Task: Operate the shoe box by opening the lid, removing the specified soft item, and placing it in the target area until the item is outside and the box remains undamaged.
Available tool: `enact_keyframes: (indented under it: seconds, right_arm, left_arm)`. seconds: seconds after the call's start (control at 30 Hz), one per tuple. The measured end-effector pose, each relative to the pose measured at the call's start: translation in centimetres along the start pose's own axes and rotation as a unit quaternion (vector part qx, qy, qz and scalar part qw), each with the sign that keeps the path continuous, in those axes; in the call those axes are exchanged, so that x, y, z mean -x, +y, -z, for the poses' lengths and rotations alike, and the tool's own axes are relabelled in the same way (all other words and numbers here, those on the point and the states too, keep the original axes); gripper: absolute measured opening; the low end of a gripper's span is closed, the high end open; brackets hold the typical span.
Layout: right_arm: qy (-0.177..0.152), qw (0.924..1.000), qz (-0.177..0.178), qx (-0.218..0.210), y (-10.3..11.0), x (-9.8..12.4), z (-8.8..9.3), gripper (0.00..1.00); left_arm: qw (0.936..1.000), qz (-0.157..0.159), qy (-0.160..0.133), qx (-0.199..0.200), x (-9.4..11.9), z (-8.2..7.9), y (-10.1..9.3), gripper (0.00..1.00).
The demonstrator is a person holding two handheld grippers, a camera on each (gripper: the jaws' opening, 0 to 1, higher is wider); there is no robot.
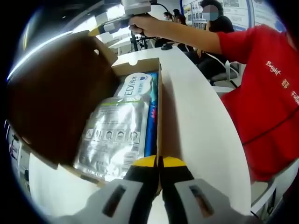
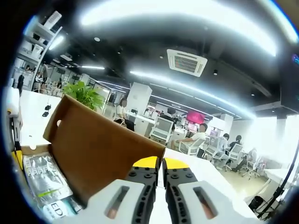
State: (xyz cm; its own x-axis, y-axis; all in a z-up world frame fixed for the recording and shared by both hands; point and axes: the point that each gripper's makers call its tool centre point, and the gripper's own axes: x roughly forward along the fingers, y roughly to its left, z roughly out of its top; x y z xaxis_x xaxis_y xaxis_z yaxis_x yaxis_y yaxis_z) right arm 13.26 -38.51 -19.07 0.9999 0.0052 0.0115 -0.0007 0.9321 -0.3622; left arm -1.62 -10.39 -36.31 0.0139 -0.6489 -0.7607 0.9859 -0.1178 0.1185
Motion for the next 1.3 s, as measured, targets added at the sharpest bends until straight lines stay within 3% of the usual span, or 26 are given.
enact_keyframes:
  seconds: [0.37, 0.73, 0.9, 1.3]
  right_arm:
    - [0.02, 0.9998, -0.005, 0.001, -0.1, -0.9, 0.4, 0.01]
    - [0.062, 0.9975, -0.019, -0.026, 0.1, -3.9, 2.0, 0.01]
    - [0.068, 0.9972, -0.021, -0.025, 0.5, -3.8, 2.2, 0.01]
    - [0.116, 0.9924, -0.023, -0.036, 1.0, -5.2, 3.4, 0.0]
  left_arm:
    - [1.0, -0.003, 0.001, 0.001, 0.0, 0.1, 0.0, 0.01]
    - [1.0, -0.007, 0.0, 0.0, 0.1, 0.1, -0.1, 0.01]
    - [1.0, -0.004, 0.003, 0.002, 0.1, 0.2, -0.1, 0.01]
    - [1.0, -0.006, 0.003, 0.0, 0.1, 0.1, -0.1, 0.01]
